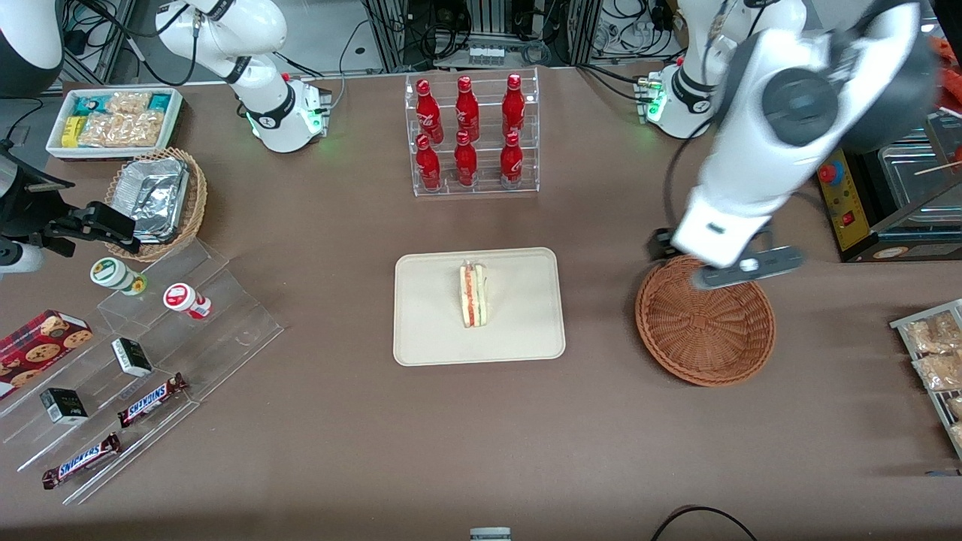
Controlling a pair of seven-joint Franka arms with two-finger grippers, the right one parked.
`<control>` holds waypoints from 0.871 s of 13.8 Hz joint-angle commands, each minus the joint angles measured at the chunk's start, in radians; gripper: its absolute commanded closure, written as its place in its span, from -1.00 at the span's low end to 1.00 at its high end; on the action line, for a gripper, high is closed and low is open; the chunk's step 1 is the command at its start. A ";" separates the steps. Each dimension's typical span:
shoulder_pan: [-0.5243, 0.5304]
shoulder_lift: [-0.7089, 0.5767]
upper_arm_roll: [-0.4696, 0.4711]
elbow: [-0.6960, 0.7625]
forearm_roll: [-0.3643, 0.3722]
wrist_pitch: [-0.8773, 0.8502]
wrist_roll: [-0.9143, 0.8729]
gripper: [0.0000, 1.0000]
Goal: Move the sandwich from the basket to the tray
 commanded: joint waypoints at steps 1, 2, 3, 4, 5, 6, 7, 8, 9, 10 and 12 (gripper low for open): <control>-0.016 -0.074 0.071 -0.036 -0.009 -0.031 0.076 -0.99; -0.016 -0.094 0.094 -0.036 -0.009 -0.051 0.099 -0.99; -0.016 -0.105 0.112 -0.036 -0.008 -0.074 0.122 -0.99; -0.016 -0.110 0.131 -0.037 -0.006 -0.077 0.145 -0.99; -0.016 -0.119 0.152 -0.037 -0.006 -0.079 0.179 -0.99; -0.013 -0.121 0.166 -0.036 -0.006 -0.079 0.191 -0.99; 0.046 -0.122 0.152 -0.034 -0.005 -0.079 0.194 -0.99; 0.101 -0.131 0.101 -0.027 -0.009 -0.080 0.208 -0.99; 0.123 -0.143 0.085 -0.027 -0.009 -0.079 0.223 -0.99; 0.169 -0.148 0.067 -0.028 -0.009 -0.080 0.243 -0.99; 0.369 -0.163 -0.133 -0.033 -0.009 -0.109 0.306 -0.99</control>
